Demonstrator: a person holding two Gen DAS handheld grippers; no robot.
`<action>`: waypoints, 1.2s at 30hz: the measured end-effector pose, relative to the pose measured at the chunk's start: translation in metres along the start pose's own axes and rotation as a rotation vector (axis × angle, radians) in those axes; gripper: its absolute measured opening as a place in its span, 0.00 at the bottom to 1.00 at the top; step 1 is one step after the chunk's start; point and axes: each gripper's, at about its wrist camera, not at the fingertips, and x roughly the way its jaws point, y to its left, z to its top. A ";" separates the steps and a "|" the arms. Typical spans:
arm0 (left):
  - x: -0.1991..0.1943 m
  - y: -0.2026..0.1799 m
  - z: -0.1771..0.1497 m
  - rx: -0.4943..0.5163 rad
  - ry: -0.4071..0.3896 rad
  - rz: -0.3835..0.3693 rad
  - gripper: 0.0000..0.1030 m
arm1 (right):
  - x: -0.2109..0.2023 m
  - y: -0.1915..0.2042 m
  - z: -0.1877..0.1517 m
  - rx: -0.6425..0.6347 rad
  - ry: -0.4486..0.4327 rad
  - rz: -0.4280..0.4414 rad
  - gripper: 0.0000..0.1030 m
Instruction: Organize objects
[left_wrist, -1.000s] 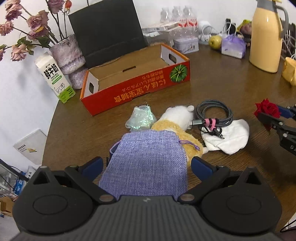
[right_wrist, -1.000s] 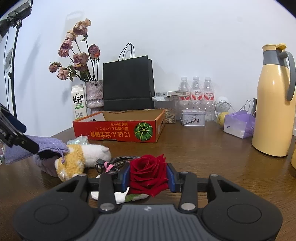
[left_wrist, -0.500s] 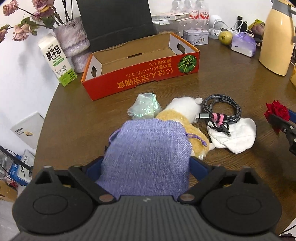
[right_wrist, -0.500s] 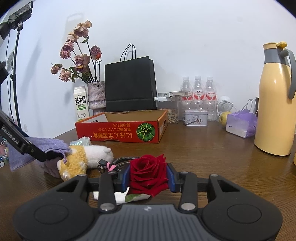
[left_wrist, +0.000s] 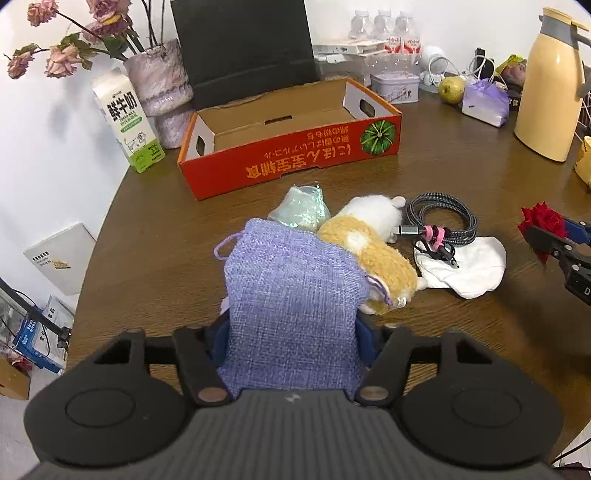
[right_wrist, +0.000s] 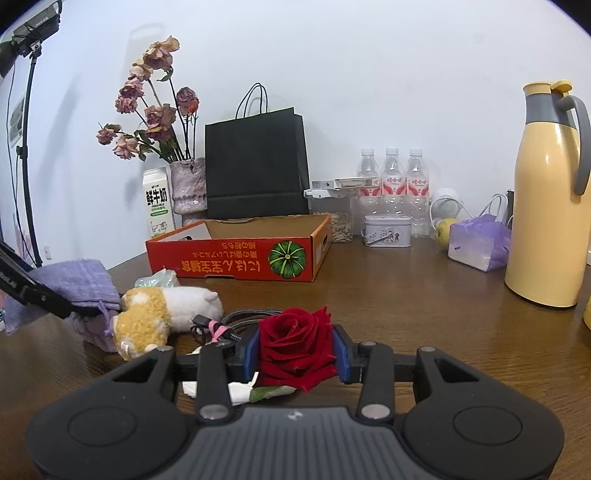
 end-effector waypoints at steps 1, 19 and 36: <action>-0.002 0.002 -0.001 -0.006 -0.006 -0.001 0.57 | 0.000 0.000 0.000 -0.001 0.000 -0.001 0.38; -0.043 0.028 -0.036 -0.115 -0.175 -0.053 0.17 | -0.003 0.008 0.000 -0.042 -0.011 -0.035 0.38; -0.051 0.057 -0.066 -0.227 -0.348 -0.034 0.16 | -0.006 0.056 0.010 -0.092 -0.017 0.020 0.37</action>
